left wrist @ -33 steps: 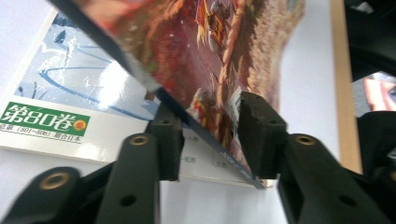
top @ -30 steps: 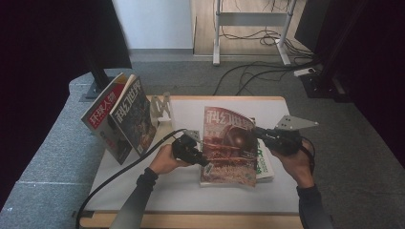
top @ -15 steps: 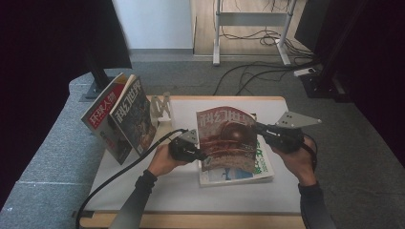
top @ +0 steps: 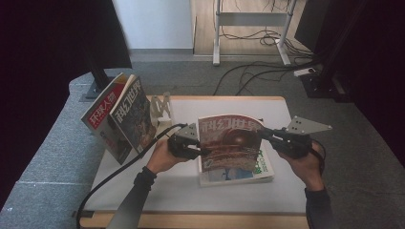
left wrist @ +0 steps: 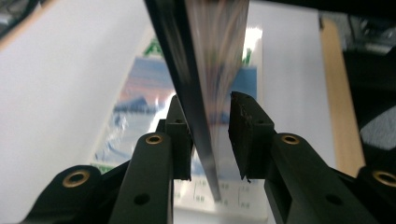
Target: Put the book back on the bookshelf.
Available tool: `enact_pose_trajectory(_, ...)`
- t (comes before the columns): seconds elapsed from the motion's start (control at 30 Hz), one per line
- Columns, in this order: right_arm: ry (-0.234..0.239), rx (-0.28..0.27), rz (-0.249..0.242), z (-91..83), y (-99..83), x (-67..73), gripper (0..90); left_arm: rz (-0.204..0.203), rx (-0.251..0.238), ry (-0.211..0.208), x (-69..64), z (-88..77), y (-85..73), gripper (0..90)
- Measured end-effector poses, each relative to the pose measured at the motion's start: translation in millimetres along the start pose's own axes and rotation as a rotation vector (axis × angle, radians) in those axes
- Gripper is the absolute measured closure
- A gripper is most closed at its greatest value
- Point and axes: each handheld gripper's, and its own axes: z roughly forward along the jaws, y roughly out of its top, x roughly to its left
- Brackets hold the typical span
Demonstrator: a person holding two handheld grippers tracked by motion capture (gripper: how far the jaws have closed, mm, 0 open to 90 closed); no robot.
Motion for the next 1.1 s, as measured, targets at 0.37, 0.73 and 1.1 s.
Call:
enact_pose_trajectory(0.37,0.01,-0.003,-0.002,-5.0,-3.3,-0.3,80.7,0.025,-0.01,0.013,-2.0,-8.5,39.5,78.4)
enact_pose_trajectory(0.73,-0.047,0.071,0.054,-6.9,-21.9,-3.4,68.2,0.026,0.022,-0.006,-4.3,-7.6,39.7,82.1)
enact_pose_trajectory(1.1,-0.217,0.307,0.19,4.4,-103.4,-9.3,35.5,0.011,0.043,-0.011,-2.1,-9.3,40.0,83.6)
